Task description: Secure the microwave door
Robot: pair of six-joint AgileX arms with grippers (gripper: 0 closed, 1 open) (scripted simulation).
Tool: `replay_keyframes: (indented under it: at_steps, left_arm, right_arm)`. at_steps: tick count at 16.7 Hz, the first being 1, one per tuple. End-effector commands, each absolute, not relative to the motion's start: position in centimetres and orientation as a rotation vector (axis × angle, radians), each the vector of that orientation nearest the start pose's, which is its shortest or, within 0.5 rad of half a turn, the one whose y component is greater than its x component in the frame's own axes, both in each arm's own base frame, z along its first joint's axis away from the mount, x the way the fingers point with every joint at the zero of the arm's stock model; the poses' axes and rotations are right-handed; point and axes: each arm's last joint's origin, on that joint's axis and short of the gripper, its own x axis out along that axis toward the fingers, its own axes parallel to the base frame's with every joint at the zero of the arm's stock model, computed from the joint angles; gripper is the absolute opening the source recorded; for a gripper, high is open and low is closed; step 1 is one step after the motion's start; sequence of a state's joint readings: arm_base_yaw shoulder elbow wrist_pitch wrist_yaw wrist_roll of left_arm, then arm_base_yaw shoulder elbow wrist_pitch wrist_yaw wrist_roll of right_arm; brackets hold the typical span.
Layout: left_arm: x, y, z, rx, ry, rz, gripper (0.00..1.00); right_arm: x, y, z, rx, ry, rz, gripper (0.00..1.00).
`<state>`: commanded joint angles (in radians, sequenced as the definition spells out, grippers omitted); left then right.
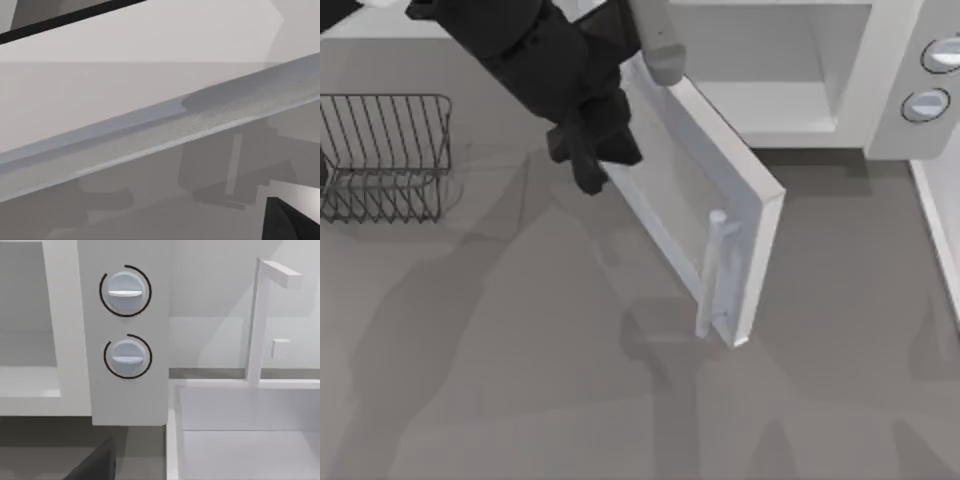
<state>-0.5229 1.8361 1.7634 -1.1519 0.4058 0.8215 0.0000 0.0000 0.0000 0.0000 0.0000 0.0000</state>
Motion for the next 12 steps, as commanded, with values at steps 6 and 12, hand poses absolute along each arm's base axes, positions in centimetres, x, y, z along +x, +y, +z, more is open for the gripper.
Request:
replay_keyframes:
  at_steps: [6,12]
  left_arm:
    - [32.2,-20.0,30.8,0.726,0.856,-1.27,0.0]
    - [32.2,-21.6,30.8,0.724,0.858,-1.268,0.0]
  right_arm:
    - [10.6,-0.1,16.0,0.0,0.0,0.0,1.0]
    - [10.6,-0.1,16.0,0.0,0.0,0.0,1.0]
